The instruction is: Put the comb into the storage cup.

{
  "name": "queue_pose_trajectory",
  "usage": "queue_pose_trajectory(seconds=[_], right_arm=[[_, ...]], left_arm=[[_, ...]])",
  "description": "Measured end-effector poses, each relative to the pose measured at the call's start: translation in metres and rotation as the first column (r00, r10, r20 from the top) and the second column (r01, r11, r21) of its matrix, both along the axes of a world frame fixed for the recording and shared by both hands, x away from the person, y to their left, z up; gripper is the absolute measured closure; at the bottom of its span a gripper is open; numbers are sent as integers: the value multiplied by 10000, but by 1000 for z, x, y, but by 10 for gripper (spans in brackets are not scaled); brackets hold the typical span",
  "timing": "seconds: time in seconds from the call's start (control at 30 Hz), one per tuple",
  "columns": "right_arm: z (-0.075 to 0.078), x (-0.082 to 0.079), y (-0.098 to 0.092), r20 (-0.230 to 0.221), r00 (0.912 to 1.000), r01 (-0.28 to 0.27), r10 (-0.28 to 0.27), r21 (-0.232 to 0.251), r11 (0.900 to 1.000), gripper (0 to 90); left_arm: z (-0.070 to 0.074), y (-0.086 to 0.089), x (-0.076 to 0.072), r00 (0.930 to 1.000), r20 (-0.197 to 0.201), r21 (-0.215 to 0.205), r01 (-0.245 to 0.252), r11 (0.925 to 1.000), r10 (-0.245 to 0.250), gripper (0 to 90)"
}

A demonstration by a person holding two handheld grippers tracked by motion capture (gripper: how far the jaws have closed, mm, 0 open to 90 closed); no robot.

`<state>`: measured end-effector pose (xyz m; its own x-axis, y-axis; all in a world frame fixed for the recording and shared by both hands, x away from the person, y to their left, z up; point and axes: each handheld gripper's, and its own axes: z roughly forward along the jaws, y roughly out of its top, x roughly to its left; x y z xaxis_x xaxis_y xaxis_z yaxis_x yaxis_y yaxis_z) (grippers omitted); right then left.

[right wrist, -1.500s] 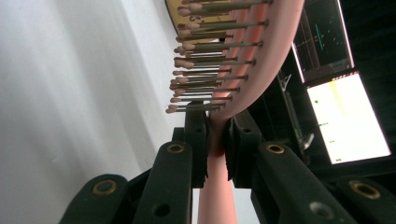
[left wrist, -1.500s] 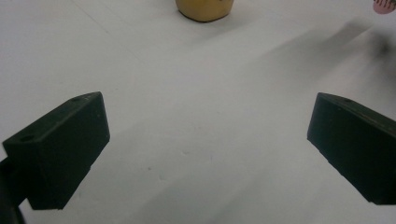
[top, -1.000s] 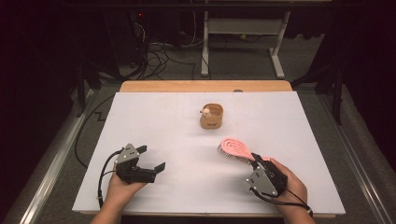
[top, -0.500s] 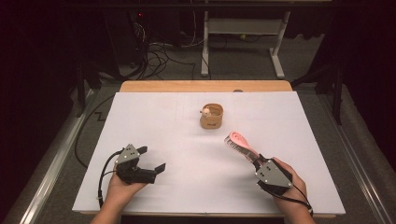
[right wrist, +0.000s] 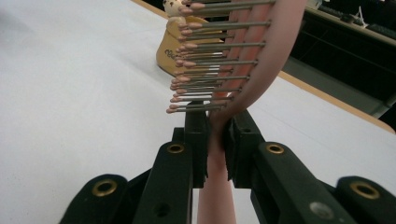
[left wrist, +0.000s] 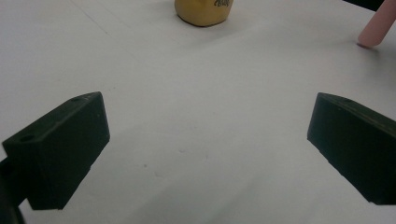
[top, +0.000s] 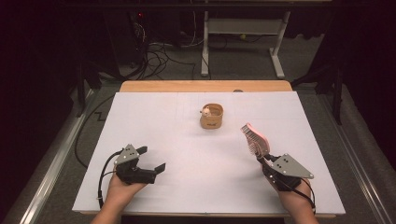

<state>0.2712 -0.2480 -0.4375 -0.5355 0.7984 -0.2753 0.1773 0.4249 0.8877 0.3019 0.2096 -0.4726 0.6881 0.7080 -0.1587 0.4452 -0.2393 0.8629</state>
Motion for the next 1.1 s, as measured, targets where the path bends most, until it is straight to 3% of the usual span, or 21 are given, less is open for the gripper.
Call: queue_pose_trajectory(seconds=[0.27,0.57,0.73,0.9,1.1], right_arm=[[0,3,-10,-297,9995,143,-113,1027,9946,817],[0,4,-17,-481,9985,337,-263,1610,9864,816],[0,5,-20,-590,9979,405,-285,2142,9759,816],[0,6,-20,-525,9981,427,-314,2312,9720,816],[-1,9,-12,-492,9984,383,-282,2181,9752,816]], left_arm=[[0,1,-1,10000,55,-108,-19,9999,20,0],[1,3,-1,9997,251,-273,-62,9996,69,0],[2,4,-2,9989,462,-412,-17,9991,36,0],[1,3,-2,9987,501,-436,-8,9990,30,0],[2,3,-2,9983,559,-462,160,9988,-134,0]])
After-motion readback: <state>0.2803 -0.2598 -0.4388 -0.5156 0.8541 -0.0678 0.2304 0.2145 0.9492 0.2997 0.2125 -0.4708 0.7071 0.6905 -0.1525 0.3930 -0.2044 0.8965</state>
